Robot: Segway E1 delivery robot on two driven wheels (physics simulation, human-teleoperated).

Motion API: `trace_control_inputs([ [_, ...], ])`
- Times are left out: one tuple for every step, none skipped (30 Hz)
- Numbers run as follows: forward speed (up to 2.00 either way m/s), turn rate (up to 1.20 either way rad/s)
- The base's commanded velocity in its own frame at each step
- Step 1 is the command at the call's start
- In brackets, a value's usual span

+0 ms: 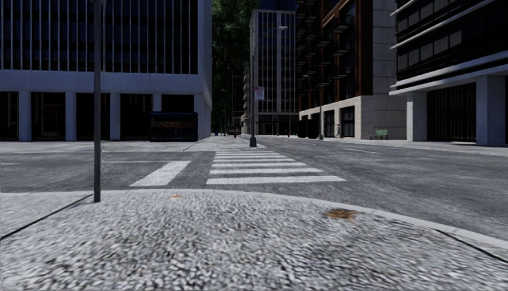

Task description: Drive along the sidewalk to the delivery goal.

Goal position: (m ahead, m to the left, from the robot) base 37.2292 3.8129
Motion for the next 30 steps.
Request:
trace_control_inputs([
  [2.0,0.0],
  [2.0,0.0],
  [2.0,0.0],
  [2.0,0.0],
  [2.0,0.0],
  [2.0,0.0],
  [2.0,0.0],
  [2.0,0.0],
  [2.0,0.0],
  [2.0,0.0],
  [2.0,0.0],
  [2.0,0.0],
  [2.0,0.0],
  [2.0,0.0],
  [2.0,0.0],
  [2.0,0.0],
  [2.0,0.0],
  [2.0,0.0],
  [2.0,0.0],
  [2.0,0.0],
  [2.0,0.0],
  [2.0,0.0],
  [2.0,0.0],
  [2.0,0.0],
  [2.0,0.0],
  [2.0,0.0],
  [2.0,0.0],
  [2.0,0.0],
  [2.0,0.0],
  [2.0,0.0],
])
